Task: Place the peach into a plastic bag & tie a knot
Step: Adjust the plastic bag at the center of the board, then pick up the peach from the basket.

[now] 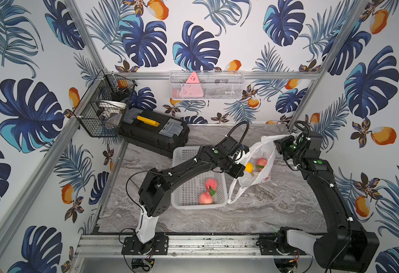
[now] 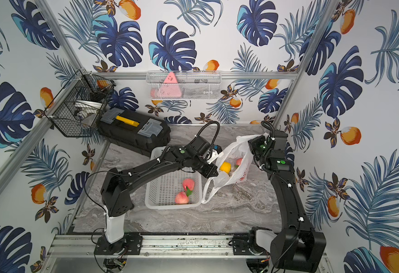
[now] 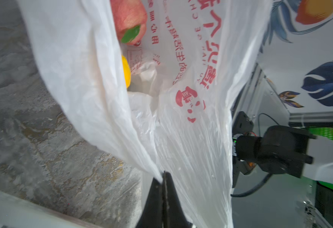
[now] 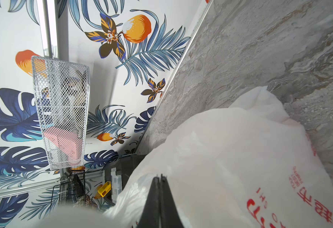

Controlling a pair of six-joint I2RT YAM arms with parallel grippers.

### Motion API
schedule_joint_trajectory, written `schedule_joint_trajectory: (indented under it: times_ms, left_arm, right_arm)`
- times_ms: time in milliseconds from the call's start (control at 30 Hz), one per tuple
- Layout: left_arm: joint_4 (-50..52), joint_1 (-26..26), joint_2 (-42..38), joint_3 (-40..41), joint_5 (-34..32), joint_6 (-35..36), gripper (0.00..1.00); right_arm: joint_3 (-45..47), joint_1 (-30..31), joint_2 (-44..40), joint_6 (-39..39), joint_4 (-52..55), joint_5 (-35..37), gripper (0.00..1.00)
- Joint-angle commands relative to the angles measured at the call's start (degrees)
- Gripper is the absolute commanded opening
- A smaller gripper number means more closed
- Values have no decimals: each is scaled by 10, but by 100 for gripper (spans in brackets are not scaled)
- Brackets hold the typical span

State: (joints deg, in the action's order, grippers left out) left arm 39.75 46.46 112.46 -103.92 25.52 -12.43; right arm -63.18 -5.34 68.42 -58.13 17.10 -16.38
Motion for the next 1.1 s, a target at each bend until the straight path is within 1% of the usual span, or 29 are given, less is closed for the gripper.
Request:
schedule_joint_trajectory:
  times_ms: [0,100,200,300,400,467,533,600,667,767,867,933,1000,1067]
  left_arm:
    - [85,-5,-13,-44,59,-17,0]
    - [104,-22,-36,-61,77,-39,0]
    - [92,-35,-61,-51,96,-58,0]
    - [73,-37,-59,-25,112,-63,0]
    - [58,-38,-25,11,109,-52,3]
    - [71,-43,-3,20,81,-39,8]
    - [86,-50,0,17,67,-29,16]
    - [78,-62,-25,25,76,-33,29]
    - [75,-81,-66,29,70,-34,44]
    - [85,-120,-120,46,48,-28,58]
    - [91,-169,-154,104,16,-20,62]
    - [99,-194,-161,148,-35,-15,62]
    - [111,-201,-155,181,-86,-8,63]
    - [108,-201,-145,208,-107,-8,66]
  right_arm:
    - [-32,0,-11,18,62,53,0]
    - [-34,-1,-22,29,132,108,0]
    - [-27,-2,-49,35,147,134,0]
    - [-8,-2,-40,41,152,139,0]
    - [37,-3,-18,35,127,120,0]
    - [66,-3,-12,28,89,85,0]
    - [72,-3,-6,33,87,69,0]
    - [73,-3,-8,44,98,79,0]
    - [75,-3,-17,55,94,89,0]
    - [64,-3,-19,61,89,75,0]
    - [63,-4,-14,58,84,62,0]
    - [67,-4,-13,55,76,59,0]
    - [68,-4,-9,55,75,57,0]
    - [68,-3,-7,55,72,53,0]
